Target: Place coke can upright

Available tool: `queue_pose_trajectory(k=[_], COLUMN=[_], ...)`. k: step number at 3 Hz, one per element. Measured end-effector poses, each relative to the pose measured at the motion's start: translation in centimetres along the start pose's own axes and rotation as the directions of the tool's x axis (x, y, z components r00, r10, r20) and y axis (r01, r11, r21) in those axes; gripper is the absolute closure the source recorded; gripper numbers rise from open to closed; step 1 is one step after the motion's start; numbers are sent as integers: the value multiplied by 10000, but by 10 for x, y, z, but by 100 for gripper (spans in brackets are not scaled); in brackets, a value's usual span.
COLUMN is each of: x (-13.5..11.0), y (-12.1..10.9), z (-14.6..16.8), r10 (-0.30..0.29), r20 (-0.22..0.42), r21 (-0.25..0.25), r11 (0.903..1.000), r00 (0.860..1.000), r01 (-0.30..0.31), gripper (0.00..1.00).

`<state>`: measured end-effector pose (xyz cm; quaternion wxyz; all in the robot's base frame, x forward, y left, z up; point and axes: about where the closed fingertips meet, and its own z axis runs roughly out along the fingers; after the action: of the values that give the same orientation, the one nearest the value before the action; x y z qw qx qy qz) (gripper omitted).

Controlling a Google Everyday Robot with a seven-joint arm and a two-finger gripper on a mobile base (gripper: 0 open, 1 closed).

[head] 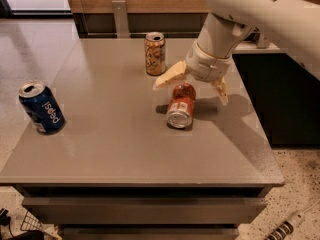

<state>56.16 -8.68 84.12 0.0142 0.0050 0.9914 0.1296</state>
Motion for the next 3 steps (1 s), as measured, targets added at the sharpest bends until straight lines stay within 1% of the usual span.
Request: queue_pose_trajectory(k=[1,2,3], x=[4,8,8], y=[7,18,19], z=[7,7,7], r10=[388,784,838], r20=[-130,-224,-212], r21=[114,441,450], r11=[9992,9960,9956], r00=[9992,9967,9963], r01=[-386,-774,-828], gripper=[0,16,41])
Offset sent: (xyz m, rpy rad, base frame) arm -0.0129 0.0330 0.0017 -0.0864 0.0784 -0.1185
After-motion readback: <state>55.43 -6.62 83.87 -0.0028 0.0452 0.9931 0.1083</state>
